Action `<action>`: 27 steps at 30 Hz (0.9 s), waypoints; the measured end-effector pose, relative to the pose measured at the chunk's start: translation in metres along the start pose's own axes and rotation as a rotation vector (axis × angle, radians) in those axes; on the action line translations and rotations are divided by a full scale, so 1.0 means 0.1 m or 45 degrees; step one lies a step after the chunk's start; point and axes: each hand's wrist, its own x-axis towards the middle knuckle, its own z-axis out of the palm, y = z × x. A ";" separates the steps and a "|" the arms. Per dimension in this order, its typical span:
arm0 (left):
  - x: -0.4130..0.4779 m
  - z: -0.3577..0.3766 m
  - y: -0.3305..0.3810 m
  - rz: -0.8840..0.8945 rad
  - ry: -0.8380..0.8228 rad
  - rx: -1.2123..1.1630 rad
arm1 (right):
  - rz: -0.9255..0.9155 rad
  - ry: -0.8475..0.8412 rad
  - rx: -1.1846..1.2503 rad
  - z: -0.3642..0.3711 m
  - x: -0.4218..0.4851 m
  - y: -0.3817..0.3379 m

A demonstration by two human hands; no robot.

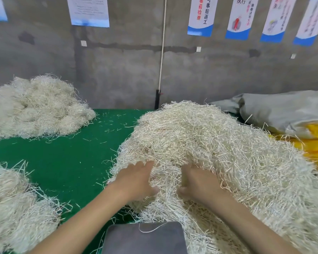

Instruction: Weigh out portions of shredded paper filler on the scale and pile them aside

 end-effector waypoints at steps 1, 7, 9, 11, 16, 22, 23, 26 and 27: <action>-0.01 0.03 -0.01 -0.006 0.010 0.001 | -0.006 -0.006 -0.036 0.02 0.03 -0.03; -0.08 0.05 -0.05 -0.025 0.106 -0.039 | -0.083 0.205 -0.167 -0.24 0.18 -0.17; -0.09 -0.01 0.00 -0.029 0.238 -0.129 | -0.115 0.368 -0.194 -0.49 0.23 -0.25; -0.07 -0.13 0.09 -0.040 0.281 -0.378 | -0.149 0.461 -0.215 -0.76 0.29 -0.33; 0.05 -0.55 0.32 0.128 0.278 -1.067 | -0.138 0.381 0.209 -1.21 0.49 -0.51; 0.22 -1.05 0.33 -0.082 0.413 -1.681 | -0.271 0.176 1.248 -1.39 0.62 -0.45; 0.24 -1.07 0.30 -0.087 0.423 -1.724 | -0.268 0.202 1.313 -1.36 0.62 -0.40; 0.30 -1.13 0.23 -0.128 0.448 -2.008 | -0.257 0.181 0.915 -1.18 0.59 -0.18; 0.32 -1.13 0.20 -0.154 0.459 -2.099 | -0.253 0.082 0.717 -1.09 0.56 -0.12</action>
